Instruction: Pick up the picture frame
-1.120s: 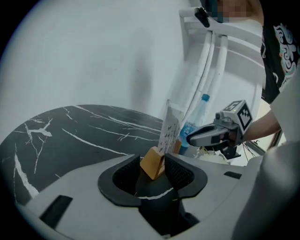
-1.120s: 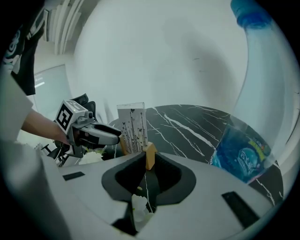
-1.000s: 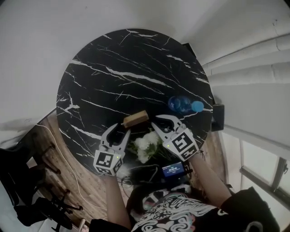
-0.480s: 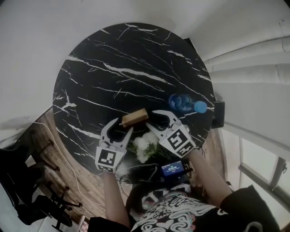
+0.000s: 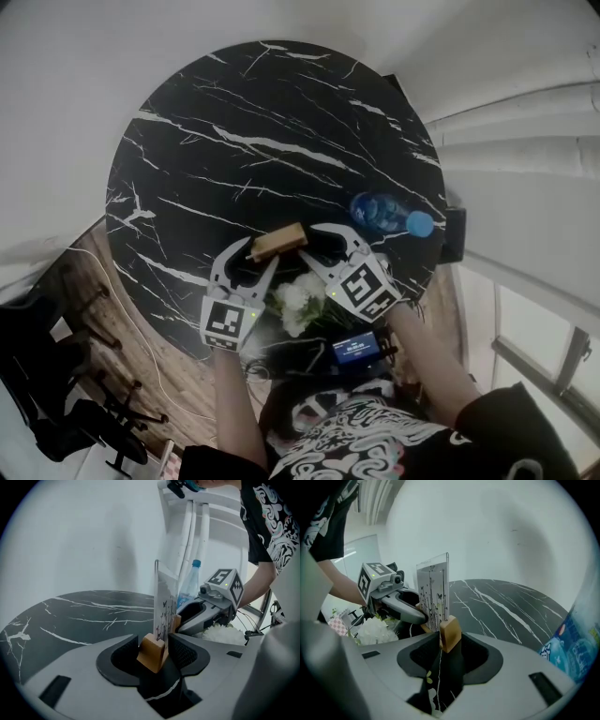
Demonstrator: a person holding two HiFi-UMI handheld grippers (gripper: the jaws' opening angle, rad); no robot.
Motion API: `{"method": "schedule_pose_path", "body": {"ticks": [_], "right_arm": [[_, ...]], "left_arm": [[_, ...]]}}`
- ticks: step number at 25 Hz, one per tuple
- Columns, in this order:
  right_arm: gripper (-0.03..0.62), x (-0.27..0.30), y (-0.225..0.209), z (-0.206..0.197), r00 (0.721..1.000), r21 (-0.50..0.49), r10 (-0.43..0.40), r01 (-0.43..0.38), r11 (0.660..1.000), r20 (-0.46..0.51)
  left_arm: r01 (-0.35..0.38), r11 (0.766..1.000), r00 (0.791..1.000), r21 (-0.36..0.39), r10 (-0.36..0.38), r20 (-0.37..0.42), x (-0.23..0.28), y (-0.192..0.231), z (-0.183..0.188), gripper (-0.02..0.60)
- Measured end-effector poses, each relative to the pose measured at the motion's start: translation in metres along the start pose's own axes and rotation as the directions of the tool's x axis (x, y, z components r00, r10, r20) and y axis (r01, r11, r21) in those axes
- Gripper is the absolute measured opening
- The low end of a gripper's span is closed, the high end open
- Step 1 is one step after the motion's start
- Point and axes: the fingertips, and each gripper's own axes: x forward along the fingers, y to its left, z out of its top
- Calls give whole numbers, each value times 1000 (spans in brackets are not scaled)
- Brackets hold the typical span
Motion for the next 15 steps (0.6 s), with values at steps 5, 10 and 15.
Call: {"method": "schedule_pose_path", "body": {"ticks": [5, 10, 15], "right_arm": [[109, 2, 0, -2, 1000, -7, 8, -9, 1000, -9], [109, 3, 1, -4, 1000, -4, 10, -10, 1000, -11], [109, 4, 1, -3, 1000, 18, 25, -25, 1000, -11]], "left_arm": [[16, 1000, 1000, 23, -15, -17, 0, 0, 0, 187], [28, 1000, 999, 12, -28, -20, 0, 0, -1, 179], [36, 999, 999, -25, -36, -14, -1, 0, -1, 175]]}}
